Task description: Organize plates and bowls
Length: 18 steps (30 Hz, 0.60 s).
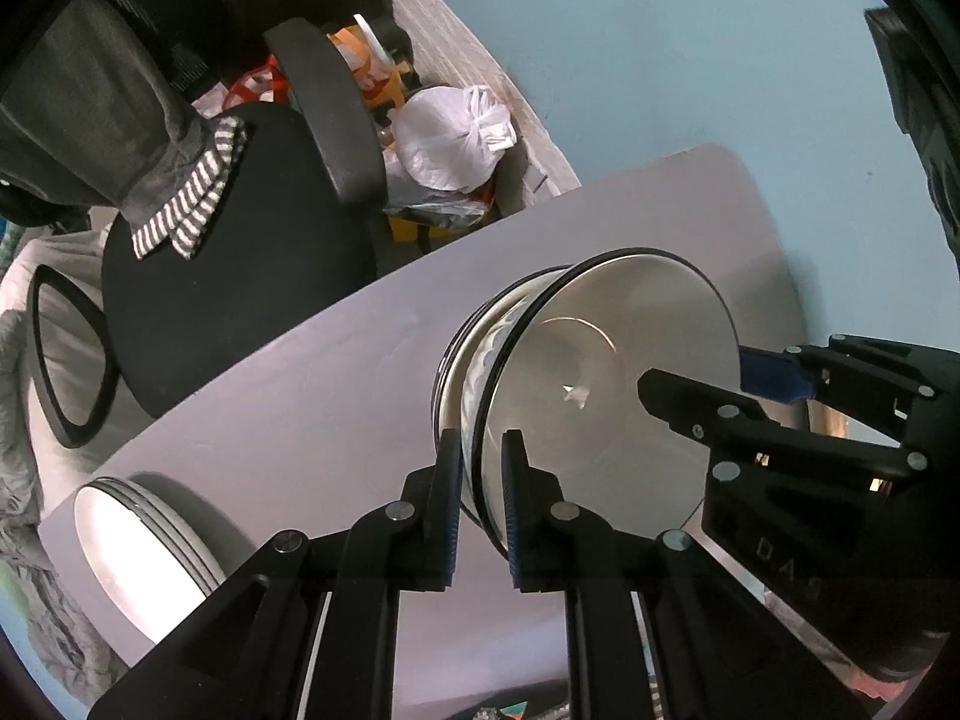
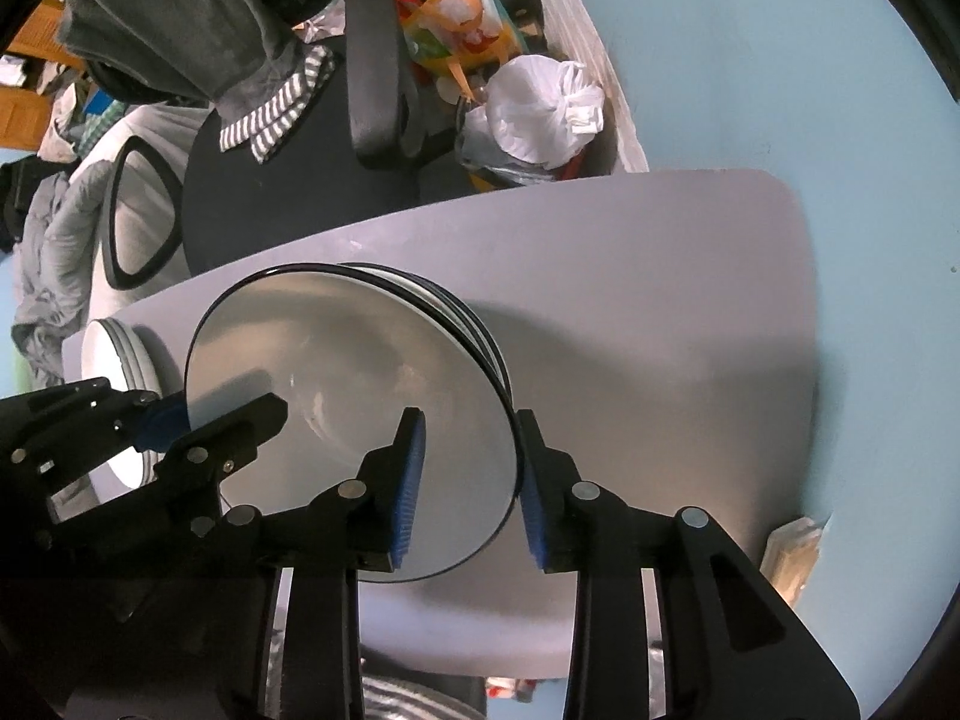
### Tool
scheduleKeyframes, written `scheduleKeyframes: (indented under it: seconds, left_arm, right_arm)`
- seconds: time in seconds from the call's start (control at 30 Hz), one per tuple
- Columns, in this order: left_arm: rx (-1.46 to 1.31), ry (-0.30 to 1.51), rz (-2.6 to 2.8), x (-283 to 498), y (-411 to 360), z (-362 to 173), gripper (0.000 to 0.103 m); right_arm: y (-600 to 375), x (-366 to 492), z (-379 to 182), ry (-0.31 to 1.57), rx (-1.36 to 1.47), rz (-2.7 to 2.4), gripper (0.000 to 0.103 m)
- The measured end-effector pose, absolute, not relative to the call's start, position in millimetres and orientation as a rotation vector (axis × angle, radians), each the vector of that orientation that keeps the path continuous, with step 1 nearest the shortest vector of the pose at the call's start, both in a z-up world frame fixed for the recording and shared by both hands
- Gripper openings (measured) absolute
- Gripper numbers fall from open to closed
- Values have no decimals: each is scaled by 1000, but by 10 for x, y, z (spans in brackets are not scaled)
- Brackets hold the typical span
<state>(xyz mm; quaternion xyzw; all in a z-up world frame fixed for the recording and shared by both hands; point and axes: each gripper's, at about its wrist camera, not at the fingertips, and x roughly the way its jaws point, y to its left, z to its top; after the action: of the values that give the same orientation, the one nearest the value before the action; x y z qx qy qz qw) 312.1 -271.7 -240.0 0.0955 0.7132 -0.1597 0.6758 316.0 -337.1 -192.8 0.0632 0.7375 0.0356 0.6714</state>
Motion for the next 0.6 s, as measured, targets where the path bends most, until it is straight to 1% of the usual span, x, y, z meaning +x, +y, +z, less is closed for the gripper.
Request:
scheduleKeyframes:
  seconds: [0.1,0.13,0.17,0.2,0.23,0.4,0.47,0.5,0.53,0.57,0.6]
  left_arm:
    - [223,1608,-356,3122,-2724,-2398,13]
    - [233,1604,-352,3119,-2731,-2384,15]
    - [237,1599,-349,3117,-2732,-2373,19]
    - [255,1581,-341,3116,-2738,-2341,30]
    - [264,1565,-340,3115,-2740,-2318,33]
    - [278,1551,-344,3140,-2727,-2270,33]
    - [287,1544,-331,3142,-2708,-2260,33]
    - [286,1542,-322,3146,-2680,-2254,35]
    - [284,1540,-317,3147,-2660,-2247,41]
    - [282,1534,-309,3143,-2637,-2234,45]
    - [278,1522,-300,3138,-2595,-2213,53]
  right_arm:
    - [-3389,3165,-1925,1652,151,82,30]
    - [-3395,3166,-1924,1650,155,82,30]
    - [-3398,3167,-1925,1647,159,82,30]
    - [-3400,3169,-1925,1644,163,82,30]
    - [-3403,3172,-1925,1641,169,83,30]
    - [-3395,3169,-1928,1637,178,81,30]
    - [-3382,3170,-1919,1635,176,88,34]
    - [-3383,3170,-1913,1631,174,88,40]
    - [-3383,3167,-1895,1623,168,85,45]
    - [-3385,3161,-1876,1612,161,81,47]
    - [-3389,3155,-1861,1604,156,77,50]
